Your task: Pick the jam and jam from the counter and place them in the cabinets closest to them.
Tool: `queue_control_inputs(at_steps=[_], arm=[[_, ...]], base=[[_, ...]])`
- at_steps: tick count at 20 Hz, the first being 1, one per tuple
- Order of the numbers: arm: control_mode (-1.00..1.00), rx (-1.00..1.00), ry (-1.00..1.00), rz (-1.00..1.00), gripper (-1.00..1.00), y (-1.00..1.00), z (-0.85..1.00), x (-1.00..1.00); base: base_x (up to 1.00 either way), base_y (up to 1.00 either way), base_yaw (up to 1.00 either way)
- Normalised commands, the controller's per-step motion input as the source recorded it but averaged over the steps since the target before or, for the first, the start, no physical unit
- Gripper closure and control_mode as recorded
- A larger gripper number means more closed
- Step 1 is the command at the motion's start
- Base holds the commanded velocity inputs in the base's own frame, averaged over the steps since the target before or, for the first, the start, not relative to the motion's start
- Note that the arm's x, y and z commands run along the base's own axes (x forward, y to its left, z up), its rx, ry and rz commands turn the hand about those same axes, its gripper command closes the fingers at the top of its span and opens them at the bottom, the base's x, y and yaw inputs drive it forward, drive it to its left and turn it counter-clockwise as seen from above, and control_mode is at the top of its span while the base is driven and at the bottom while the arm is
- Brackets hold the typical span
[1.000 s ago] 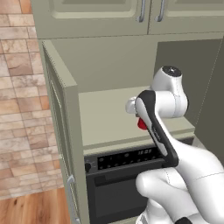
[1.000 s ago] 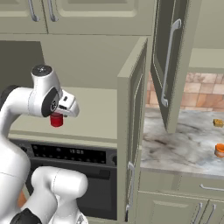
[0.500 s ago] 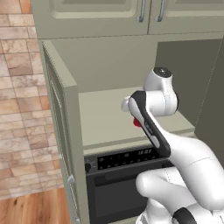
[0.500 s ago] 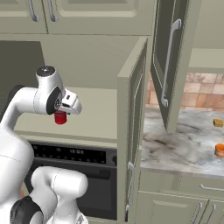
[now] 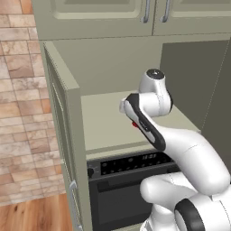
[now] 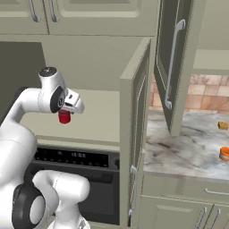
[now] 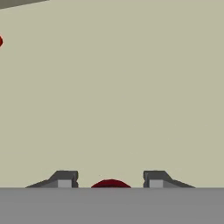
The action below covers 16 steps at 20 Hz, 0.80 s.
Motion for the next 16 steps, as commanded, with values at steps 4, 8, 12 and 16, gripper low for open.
queue_control_inputs(at_steps=[4, 8, 12, 16], arm=[[-1.00, 0.00, 0.00, -0.01, 1.00, 0.01, -0.09, 0.30], [-1.00, 0.00, 0.00, 0.00, 1.00, 0.00, -0.08, 0.29], [-1.00, 0.00, 0.00, 0.00, 1.00, 0.00, -0.11, 0.25], [-1.00, 0.00, 0.00, 0.00, 1.00, 0.00, -0.16, 0.21]], base=[[0.00, 0.00, 0.00], [0.00, 0.00, 0.00], [0.00, 0.00, 0.00], [0.00, 0.00, 0.00]])
